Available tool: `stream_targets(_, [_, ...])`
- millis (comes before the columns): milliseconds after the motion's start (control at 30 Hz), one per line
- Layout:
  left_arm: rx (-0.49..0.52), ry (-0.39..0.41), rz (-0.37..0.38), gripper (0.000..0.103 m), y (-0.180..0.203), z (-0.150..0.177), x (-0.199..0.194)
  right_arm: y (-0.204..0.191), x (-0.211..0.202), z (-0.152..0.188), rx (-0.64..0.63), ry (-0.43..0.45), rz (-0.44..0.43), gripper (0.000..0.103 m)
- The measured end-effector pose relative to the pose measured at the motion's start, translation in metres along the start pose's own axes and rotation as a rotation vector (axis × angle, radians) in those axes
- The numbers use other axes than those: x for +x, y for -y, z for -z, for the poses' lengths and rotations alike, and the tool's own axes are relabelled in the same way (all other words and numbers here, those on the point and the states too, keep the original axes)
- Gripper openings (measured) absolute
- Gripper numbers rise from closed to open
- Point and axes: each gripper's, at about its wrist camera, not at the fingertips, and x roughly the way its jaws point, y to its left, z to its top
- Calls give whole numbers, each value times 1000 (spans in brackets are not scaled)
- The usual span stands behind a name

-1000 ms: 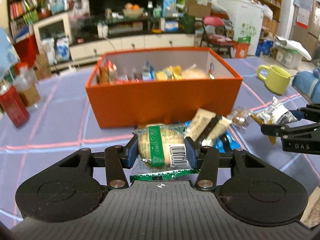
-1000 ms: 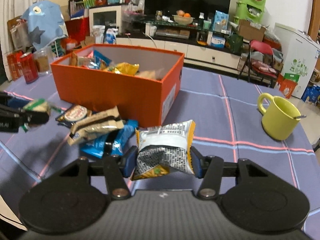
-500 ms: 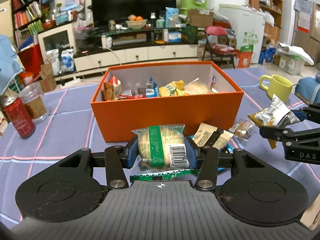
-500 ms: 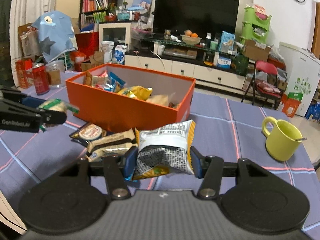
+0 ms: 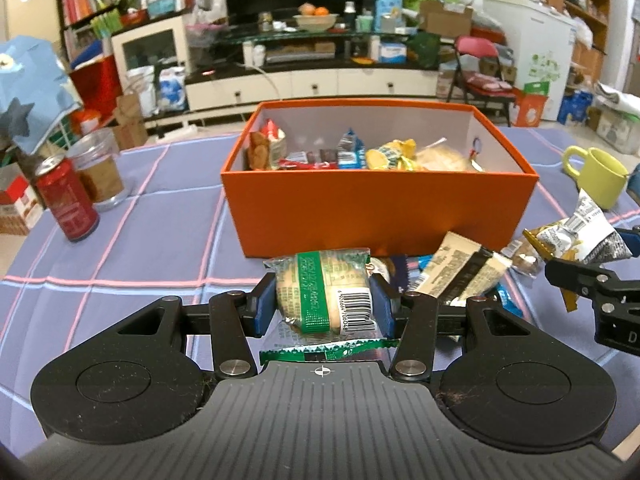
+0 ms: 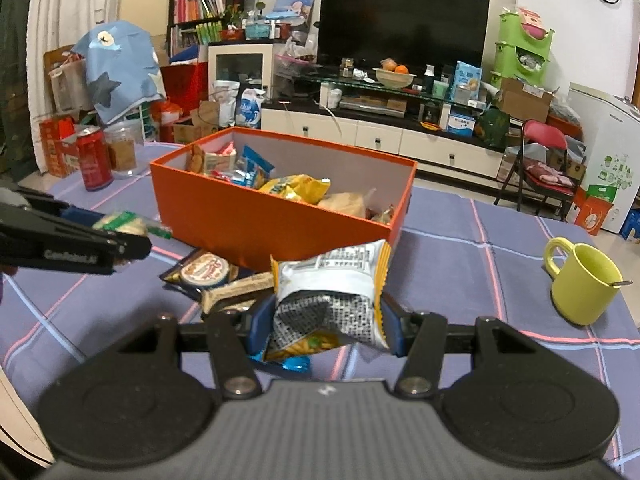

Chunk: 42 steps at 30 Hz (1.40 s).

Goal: Organize snacks
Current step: 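Carry both held snacks over the orange box and open both grippers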

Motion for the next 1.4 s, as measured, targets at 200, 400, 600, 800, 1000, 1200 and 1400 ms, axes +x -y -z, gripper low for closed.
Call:
stream_targets(200, [-27,21,2,19,-8,-9,-8,-4,-3,-15,31,31,-16,56])
stream_targets(400, [-76,55,33,19,-23,-27,-22,6,-1,-28,77,45,-10,56])
stream_targets(600, [-83,93,29,19,-25,-54,-19,15,9,-46,115,61,-11,56])
stream_targets(800, [-72,94,29,19,-26,-73,3,16,27,-66,114,78,-22,56])
stream_targets(1000, [-65,119,1,19,-25,-116,43,20,65,-98,115,98,-25,56])
stream_targets(1200, [-19,98,16,46,-16,-133,70,30,91,-120,149,65,-6,75])
stream_targets(1400, [-50,116,68,60,-34,-70,23,52,18,-69,171,123,28,93])
